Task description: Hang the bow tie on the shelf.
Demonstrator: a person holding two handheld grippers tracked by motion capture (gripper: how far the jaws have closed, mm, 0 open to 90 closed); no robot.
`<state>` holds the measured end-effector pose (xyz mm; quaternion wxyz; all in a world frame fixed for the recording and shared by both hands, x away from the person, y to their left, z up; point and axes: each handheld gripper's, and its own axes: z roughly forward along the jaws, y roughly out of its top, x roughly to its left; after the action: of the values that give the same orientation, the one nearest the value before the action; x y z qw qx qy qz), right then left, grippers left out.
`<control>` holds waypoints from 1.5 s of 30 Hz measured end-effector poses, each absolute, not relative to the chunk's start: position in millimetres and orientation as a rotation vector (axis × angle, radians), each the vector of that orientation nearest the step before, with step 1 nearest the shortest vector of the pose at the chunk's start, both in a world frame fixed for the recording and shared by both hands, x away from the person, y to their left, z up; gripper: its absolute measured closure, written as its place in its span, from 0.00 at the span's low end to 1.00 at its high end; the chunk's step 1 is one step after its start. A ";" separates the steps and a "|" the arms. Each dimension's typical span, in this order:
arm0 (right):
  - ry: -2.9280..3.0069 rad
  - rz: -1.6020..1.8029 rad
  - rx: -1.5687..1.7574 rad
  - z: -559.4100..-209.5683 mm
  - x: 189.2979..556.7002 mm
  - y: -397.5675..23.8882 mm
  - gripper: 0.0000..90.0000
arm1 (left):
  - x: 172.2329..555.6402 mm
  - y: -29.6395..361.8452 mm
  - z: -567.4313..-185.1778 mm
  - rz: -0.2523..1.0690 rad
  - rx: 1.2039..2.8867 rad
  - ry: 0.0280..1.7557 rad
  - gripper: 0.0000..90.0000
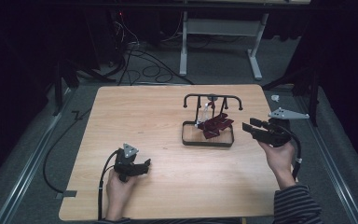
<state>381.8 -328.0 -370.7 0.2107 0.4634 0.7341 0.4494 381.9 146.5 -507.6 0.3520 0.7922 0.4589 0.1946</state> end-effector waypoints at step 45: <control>2.028 1.270 1.373 -403.2 359.1 -344.9 0.63 | 381.9 146.5 -507.6 0.504 2.050 1.187 0.24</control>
<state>359.1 -344.9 -403.2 0.1902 0.4886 0.7216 0.4520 381.9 146.5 -507.6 0.3522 0.7922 0.4589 0.1946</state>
